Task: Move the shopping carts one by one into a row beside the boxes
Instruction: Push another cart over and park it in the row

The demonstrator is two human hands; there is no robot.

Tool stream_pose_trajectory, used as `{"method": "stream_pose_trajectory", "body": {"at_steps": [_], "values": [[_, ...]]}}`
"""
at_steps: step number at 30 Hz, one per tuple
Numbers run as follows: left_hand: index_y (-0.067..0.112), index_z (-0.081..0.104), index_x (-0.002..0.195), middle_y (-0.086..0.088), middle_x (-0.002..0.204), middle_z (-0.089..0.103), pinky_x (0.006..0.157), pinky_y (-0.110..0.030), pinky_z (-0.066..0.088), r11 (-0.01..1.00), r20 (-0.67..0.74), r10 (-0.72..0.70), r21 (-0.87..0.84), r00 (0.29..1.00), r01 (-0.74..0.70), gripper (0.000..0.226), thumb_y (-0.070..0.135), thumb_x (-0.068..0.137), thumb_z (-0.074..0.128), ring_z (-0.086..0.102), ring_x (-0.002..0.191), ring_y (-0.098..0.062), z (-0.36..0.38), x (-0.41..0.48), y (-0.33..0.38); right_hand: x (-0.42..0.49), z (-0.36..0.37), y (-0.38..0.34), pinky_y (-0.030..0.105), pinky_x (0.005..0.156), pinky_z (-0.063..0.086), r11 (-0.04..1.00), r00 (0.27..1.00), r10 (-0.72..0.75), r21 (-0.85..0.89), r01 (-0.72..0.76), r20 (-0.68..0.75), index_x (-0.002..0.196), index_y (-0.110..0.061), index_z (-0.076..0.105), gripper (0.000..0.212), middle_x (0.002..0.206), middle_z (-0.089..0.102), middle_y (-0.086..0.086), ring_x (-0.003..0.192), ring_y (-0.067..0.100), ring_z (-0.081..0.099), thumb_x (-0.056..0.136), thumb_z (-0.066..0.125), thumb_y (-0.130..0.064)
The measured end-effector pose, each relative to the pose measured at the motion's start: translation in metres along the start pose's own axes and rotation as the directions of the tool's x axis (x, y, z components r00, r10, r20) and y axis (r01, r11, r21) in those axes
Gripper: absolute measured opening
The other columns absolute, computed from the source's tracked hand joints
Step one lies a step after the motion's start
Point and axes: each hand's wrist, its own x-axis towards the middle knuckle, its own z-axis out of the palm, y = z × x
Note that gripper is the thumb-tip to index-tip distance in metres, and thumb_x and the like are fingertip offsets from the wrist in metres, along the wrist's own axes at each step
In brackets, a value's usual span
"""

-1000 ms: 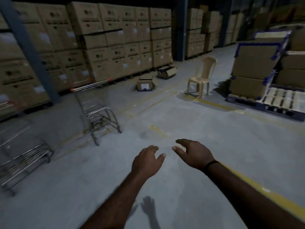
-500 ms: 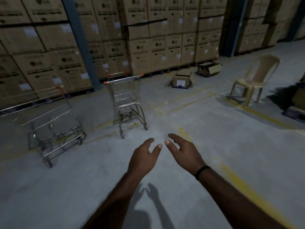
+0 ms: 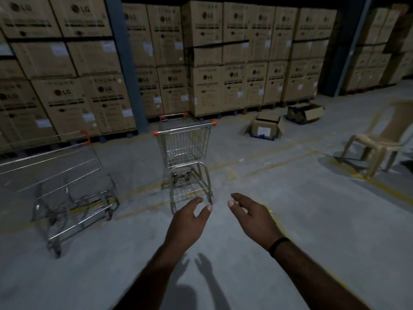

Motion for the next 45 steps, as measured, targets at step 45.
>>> {"method": "stream_pose_trajectory", "body": {"at_steps": [45], "values": [[0.019, 0.063, 0.134, -0.006, 0.130, 0.066, 0.098, -0.033, 0.047, 0.973, -0.201, -0.155, 0.137, 0.967, 0.184, 0.064, 0.063, 0.088, 0.060, 0.063, 0.117, -0.024, 0.005, 0.797, -0.077, 0.839, 0.099, 0.058, 0.012, 0.102, 0.024, 0.906, 0.925, -0.163, -0.319, 0.278, 0.342, 0.145, -0.022, 0.051, 0.056, 0.149, 0.051, -0.005, 0.131, 0.007, 0.051, 0.097, 0.057, -0.050]]}}
